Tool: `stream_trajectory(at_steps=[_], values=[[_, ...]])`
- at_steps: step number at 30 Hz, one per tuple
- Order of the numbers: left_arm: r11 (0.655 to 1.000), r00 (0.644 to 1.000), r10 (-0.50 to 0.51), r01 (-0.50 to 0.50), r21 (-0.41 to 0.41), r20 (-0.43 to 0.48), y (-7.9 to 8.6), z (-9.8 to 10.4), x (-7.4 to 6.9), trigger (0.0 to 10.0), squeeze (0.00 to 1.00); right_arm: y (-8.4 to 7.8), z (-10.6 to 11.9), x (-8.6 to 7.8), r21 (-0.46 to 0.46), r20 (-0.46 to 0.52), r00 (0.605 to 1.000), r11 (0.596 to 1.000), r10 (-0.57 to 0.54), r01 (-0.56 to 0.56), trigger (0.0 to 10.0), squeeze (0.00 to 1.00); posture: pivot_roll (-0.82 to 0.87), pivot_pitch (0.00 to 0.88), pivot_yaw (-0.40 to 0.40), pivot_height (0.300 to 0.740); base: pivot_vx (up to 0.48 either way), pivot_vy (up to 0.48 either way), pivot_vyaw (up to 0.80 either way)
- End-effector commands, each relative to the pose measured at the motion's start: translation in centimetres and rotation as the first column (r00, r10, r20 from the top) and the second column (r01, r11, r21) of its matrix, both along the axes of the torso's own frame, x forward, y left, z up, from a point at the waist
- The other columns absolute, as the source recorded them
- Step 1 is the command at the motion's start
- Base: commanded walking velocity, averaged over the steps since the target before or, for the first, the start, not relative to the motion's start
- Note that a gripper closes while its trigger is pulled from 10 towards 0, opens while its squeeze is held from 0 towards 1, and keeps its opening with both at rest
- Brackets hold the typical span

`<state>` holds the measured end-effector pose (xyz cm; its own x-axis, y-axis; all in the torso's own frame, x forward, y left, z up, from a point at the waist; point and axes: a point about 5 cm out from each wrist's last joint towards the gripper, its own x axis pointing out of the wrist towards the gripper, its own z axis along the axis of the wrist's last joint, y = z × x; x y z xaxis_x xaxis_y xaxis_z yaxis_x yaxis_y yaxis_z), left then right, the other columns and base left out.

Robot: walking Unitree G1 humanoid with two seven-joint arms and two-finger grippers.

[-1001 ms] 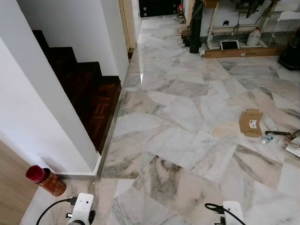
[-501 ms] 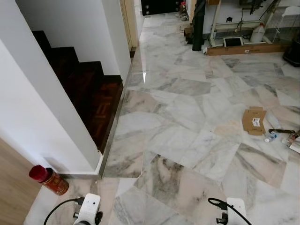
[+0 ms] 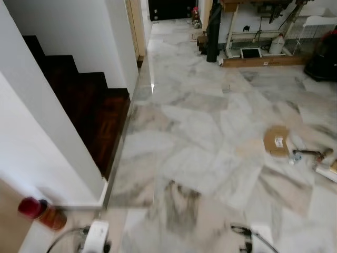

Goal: Sweep floor

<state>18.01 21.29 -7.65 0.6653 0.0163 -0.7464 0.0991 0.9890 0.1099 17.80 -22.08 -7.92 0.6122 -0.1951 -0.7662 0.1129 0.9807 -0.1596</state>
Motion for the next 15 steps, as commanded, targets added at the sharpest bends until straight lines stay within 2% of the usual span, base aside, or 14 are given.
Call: stream_trajectory(at_steps=[1, 8, 13, 15], values=[[1.0, 1.0, 0.002, -0.001, -0.009, 0.002, -0.2, -0.1, -0.1, 10.0, 0.0, 0.6, -0.1, 0.1, 0.02, 0.005, 1.0, 1.0, 0.0, 0.0, 10.0, 0.0, -0.12, 0.0, 0.09, 0.74, 0.247, 0.0, 0.0], [1.0, 1.0, 0.005, -0.005, -0.01, 0.006, 0.0, 0.0, 0.0, 10.0, 0.0, 0.7, -0.3, -0.4, 0.029, -0.012, 0.999, 0.999, -0.031, 0.031, 10.0, 0.0, -0.11, 0.0, 0.098, 0.74, 0.247, 0.0, 0.0], [1.0, 1.0, 0.006, -0.006, -0.011, 0.009, 0.1, 0.1, 0.1, 10.0, 0.0, 0.7, -0.6, -1.0, 0.028, -0.031, 0.999, 0.999, -0.037, 0.038, 10.0, 0.0, -0.11, 0.0, 0.101, 0.74, 0.25, 0.0, -0.59], [1.0, 1.0, 0.007, -0.007, -0.012, 0.01, 0.1, 0.1, 0.1, 10.0, 0.0, 0.7, -0.7, -1.1, 0.029, -0.034, 0.999, 0.999, -0.036, 0.037, 10.0, 0.0, -0.11, 0.0, 0.104, 0.74, 0.249, 0.0, 0.0]])
